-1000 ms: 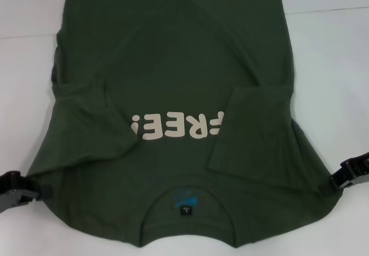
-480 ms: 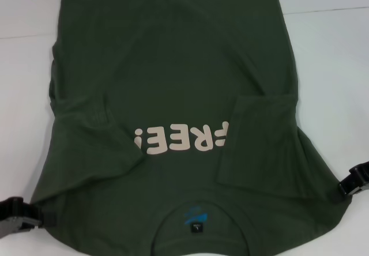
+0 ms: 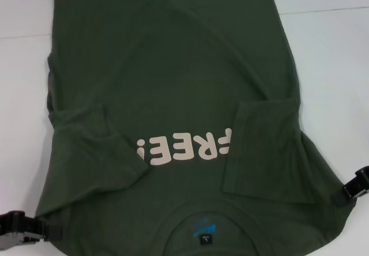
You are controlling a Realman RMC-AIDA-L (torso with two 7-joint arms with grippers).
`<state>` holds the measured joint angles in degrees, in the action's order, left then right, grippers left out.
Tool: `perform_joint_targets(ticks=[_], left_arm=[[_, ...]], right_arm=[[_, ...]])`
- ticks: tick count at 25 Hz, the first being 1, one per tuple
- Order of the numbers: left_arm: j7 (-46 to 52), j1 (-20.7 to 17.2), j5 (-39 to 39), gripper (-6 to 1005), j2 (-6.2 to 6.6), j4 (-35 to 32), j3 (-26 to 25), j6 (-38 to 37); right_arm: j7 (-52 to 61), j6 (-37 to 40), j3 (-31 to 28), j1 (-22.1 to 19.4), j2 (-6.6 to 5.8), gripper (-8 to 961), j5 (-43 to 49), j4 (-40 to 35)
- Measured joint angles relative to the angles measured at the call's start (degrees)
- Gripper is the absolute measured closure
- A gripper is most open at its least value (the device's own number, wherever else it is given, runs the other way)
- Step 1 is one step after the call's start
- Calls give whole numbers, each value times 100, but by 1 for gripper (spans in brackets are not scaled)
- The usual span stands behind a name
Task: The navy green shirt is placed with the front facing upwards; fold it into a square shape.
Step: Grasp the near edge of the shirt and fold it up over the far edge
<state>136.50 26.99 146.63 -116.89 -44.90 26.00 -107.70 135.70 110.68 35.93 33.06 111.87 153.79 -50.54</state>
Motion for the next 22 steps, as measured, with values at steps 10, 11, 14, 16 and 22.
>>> perform_joint_targets(ticks=[10,11,14,16,22], left_arm=[[-170,274,-14,958,151,16,-121,-407],[-170,310,-16,958,167,27,-135,-405],[-163,444,-105,958,200,63,-173,-393],[-155,526,-216,958,221,120,-174,-366],[-144,721,-525,957,280,373,-174,-144]], right_arm=[[-35,119,-139,118,-203,916,-321,-6],[-28,116,-151,140,-226,917,-377,-1],[-9,103,-188,248,-279,917,-587,23],[-5,77,-192,335,-286,917,-659,39],[-38,-26,-190,584,-232,917,-689,117]])
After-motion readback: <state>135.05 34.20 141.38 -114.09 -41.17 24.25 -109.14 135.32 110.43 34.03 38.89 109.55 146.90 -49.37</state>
